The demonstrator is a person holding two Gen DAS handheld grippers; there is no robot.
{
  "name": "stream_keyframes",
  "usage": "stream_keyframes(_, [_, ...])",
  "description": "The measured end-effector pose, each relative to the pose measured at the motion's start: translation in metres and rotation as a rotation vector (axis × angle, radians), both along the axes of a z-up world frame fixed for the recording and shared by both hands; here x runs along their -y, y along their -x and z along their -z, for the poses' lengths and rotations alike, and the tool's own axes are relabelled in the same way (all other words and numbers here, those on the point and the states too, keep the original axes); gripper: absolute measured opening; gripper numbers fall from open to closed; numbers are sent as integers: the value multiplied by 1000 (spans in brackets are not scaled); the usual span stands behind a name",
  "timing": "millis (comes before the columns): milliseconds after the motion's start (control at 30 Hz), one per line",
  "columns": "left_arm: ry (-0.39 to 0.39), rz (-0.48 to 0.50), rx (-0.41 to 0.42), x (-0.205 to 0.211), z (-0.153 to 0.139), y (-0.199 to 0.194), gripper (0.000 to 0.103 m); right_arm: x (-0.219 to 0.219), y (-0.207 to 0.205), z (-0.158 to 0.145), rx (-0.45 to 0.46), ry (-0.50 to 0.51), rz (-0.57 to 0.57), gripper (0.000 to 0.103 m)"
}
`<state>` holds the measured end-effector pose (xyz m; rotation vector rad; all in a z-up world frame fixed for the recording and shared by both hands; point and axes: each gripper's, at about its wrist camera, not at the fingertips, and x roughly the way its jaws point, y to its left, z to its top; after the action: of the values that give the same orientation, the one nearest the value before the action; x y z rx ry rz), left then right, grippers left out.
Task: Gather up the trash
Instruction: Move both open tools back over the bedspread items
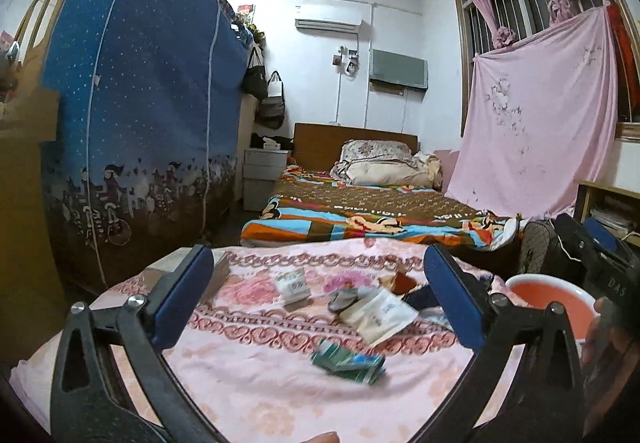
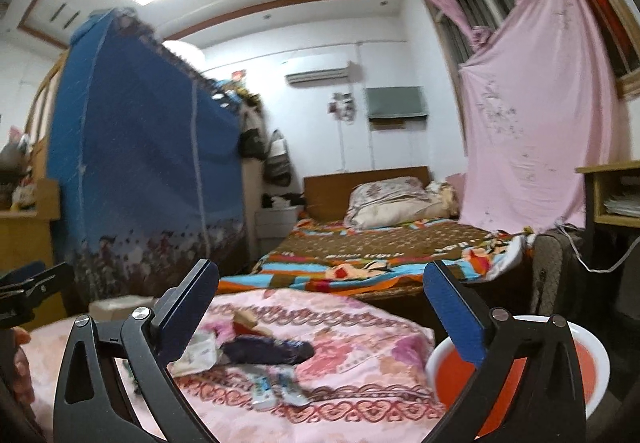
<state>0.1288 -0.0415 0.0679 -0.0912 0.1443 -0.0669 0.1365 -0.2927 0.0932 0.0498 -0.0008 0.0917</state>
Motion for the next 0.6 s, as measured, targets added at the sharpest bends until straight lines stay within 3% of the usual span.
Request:
stream_keyframes(367, [11, 41, -15, -3, 8, 2, 92, -20, -10, 11, -97, 70, -113, 101])
stream_keyframes(600, [-16, 88, -140, 2, 17, -16, 91, -27, -35, 24, -276, 88, -152, 72])
